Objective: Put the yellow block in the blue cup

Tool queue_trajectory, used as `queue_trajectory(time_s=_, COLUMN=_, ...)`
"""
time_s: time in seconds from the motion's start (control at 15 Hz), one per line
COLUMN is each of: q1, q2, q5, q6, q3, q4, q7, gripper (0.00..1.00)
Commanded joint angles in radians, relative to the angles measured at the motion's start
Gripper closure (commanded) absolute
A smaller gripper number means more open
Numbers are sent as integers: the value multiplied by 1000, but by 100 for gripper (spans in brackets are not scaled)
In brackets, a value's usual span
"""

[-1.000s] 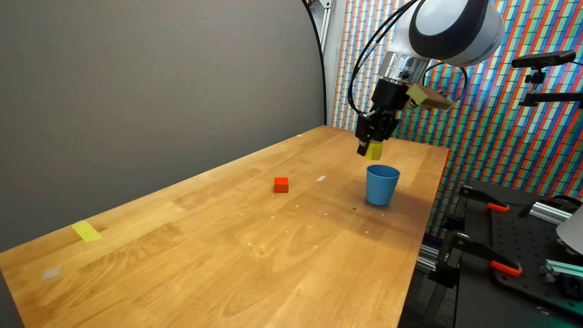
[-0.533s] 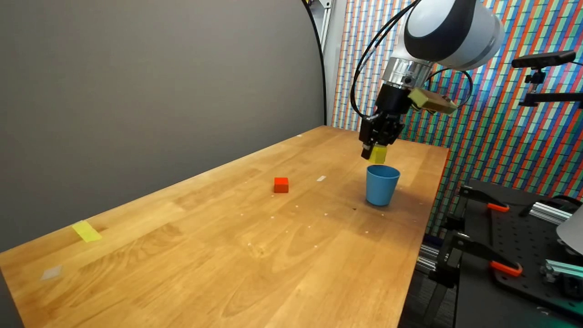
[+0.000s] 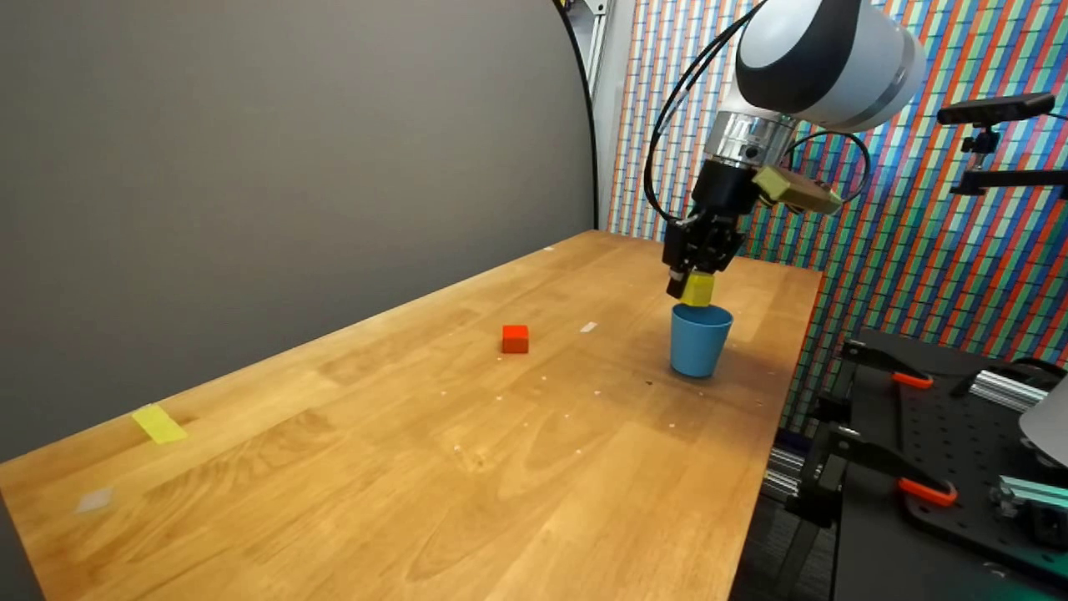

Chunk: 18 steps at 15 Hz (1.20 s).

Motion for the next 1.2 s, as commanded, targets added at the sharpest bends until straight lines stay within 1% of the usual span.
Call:
queue_trajectory(time_s=0.0, q1=-1, q2=-9, q5=62, q6=-14, q3=0, q4=0, q7=-59, gripper=76)
queue_trajectory(time_s=0.07, q1=1, q2=-16, q5=90, q6=-24, q3=2, q4=0, q7=-80, gripper=76)
queue_trajectory(time_s=0.13, q1=1, q2=-17, q5=113, q6=-27, q3=3, q4=0, q7=-96, gripper=36)
queue_trajectory(time_s=0.2, q1=1, q2=-14, q5=125, q6=-24, q3=3, q4=0, q7=-103, gripper=35)
queue_trajectory(time_s=0.27, q1=1, q2=-13, q5=141, q6=-24, q3=3, q4=0, q7=-118, gripper=30)
queue_trajectory(time_s=0.47, q1=3, q2=-13, q5=175, q6=-25, q3=4, q4=0, q7=-151, gripper=5)
queue_trajectory(time_s=0.53, q1=3, q2=-15, q5=188, q6=-27, q3=5, q4=0, q7=-164, gripper=1)
queue_trajectory(time_s=0.67, q1=6, q2=-13, q5=177, q6=-27, q3=8, q4=0, q7=-174, gripper=0)
queue_trajectory(time_s=0.93, q1=19, q2=-20, q5=71, q6=-33, q3=19, q4=0, q7=-161, gripper=0)
queue_trajectory(time_s=1.13, q1=30, q2=-49, q5=-42, q6=-103, q3=30, q4=2, q7=-156, gripper=0)
